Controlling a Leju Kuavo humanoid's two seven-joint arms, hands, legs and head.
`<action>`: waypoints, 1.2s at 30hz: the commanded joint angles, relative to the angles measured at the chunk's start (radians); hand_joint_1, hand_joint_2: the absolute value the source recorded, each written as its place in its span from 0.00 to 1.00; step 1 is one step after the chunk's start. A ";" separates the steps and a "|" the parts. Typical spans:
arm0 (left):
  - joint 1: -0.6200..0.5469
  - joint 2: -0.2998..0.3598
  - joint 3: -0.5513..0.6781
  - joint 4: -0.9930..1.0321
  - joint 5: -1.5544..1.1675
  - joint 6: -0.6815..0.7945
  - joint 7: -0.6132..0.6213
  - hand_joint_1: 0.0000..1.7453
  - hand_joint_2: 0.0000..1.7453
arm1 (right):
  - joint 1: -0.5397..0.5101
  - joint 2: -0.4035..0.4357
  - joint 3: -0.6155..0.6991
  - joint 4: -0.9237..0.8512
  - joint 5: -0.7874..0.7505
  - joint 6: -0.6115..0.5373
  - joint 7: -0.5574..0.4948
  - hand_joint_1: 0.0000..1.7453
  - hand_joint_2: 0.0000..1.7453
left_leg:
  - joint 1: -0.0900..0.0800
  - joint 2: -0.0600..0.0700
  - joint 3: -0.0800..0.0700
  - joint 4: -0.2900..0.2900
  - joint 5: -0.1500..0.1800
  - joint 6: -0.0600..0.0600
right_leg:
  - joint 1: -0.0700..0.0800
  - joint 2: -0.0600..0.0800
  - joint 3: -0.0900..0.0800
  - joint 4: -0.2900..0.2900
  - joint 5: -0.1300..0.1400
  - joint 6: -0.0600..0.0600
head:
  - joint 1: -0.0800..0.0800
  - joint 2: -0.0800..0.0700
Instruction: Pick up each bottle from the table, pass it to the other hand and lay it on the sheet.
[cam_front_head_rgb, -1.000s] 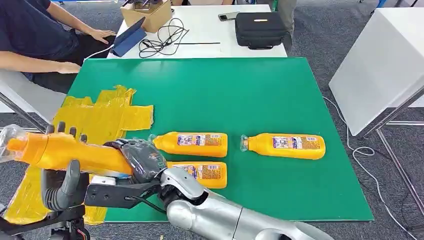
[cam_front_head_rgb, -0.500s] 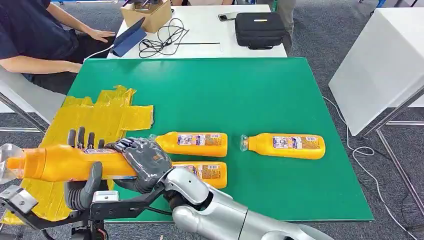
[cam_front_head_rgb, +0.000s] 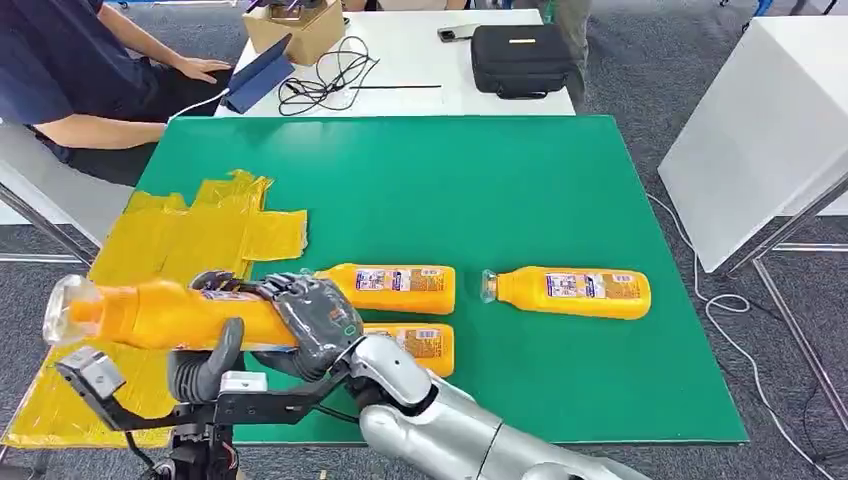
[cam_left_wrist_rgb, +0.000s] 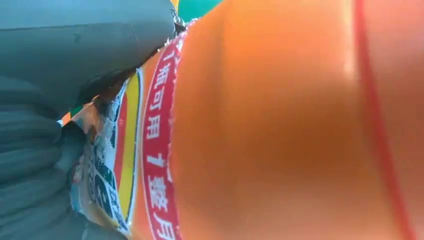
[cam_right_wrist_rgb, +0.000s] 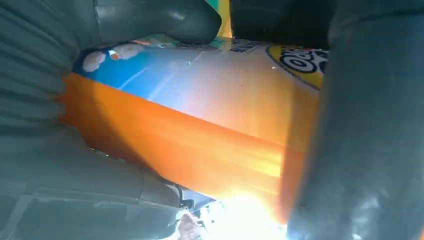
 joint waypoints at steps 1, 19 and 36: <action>-0.118 0.004 -0.118 0.144 0.026 -0.073 -0.003 1.00 1.00 | 0.030 0.006 -0.031 0.169 0.022 -0.009 -0.021 1.00 1.00 | 0.000 -0.003 0.004 -0.002 0.000 0.000 | 0.000 -0.005 0.005 -0.003 -0.001 0.002 | 0.000 0.000; -0.072 -0.001 0.156 0.024 0.046 -0.197 0.005 1.00 1.00 | 0.088 -0.020 -0.314 0.093 0.115 0.062 -0.072 0.00 0.00 | 0.001 -0.001 0.002 0.000 0.000 0.000 | 0.001 -0.004 0.003 -0.002 -0.001 0.001 | 0.000 0.000; -0.072 -0.002 0.152 0.027 0.042 -0.198 0.003 1.00 1.00 | 0.092 -0.015 -0.319 0.097 0.124 0.063 -0.072 0.00 0.00 | 0.001 -0.001 0.004 -0.001 -0.001 0.000 | 0.001 -0.004 0.006 -0.002 -0.001 0.002 | 0.000 0.000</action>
